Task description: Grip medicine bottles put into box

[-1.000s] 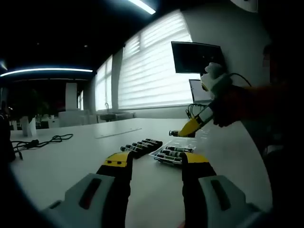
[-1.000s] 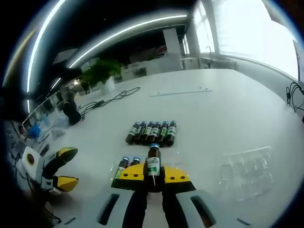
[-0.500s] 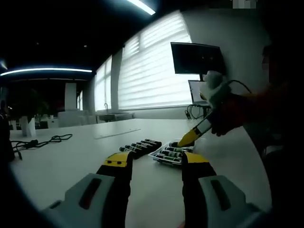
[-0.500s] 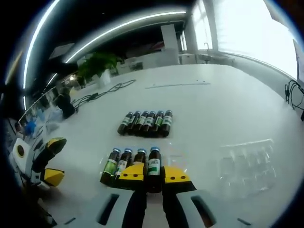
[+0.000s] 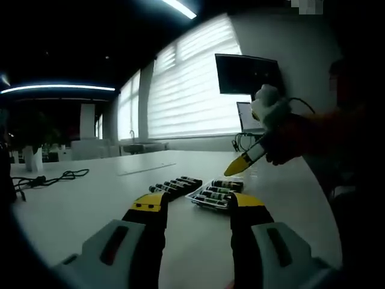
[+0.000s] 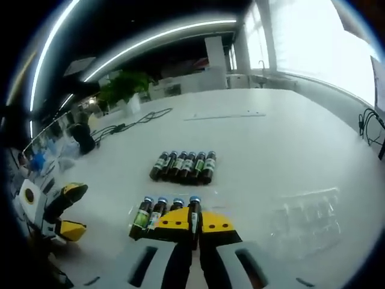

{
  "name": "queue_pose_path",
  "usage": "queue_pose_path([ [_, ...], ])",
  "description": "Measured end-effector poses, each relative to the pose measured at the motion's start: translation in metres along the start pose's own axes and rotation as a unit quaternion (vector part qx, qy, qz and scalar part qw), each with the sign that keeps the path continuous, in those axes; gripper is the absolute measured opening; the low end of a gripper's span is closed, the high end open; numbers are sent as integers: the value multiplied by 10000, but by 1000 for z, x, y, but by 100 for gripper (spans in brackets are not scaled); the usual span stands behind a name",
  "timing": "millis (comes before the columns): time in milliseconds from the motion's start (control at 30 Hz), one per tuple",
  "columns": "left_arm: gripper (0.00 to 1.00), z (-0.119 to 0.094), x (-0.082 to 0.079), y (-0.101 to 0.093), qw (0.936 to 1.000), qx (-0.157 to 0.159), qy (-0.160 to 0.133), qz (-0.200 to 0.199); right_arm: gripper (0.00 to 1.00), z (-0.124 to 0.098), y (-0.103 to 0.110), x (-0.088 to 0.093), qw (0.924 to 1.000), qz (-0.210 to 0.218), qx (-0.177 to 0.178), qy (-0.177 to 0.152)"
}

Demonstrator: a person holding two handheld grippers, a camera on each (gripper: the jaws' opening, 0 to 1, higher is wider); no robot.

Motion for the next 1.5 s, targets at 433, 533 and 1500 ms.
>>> queue_pose_path([
  [433,34,-1,-1,1,10000,-6,-57,-73,0,7,7,3,9992,-319,65,232],
  [533,34,-1,-1,1,10000,-5,-50,-76,0,7,9,6,9986,-490,96,194],
  [1500,34,0,0,0,10000,-22,4,-35,0,5,13,16,9958,-867,268,74],
])
Point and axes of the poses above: the point that each gripper's makers call its tool centre point, and the gripper's own axes: z roughly forward along the fingers, y roughly to its left, x roughly out of its underside, the point moved 9 cm from there along -z, roughly backward along the fingers, and after that the axes turned 2 degrees about -z, right-handed, at the moved point
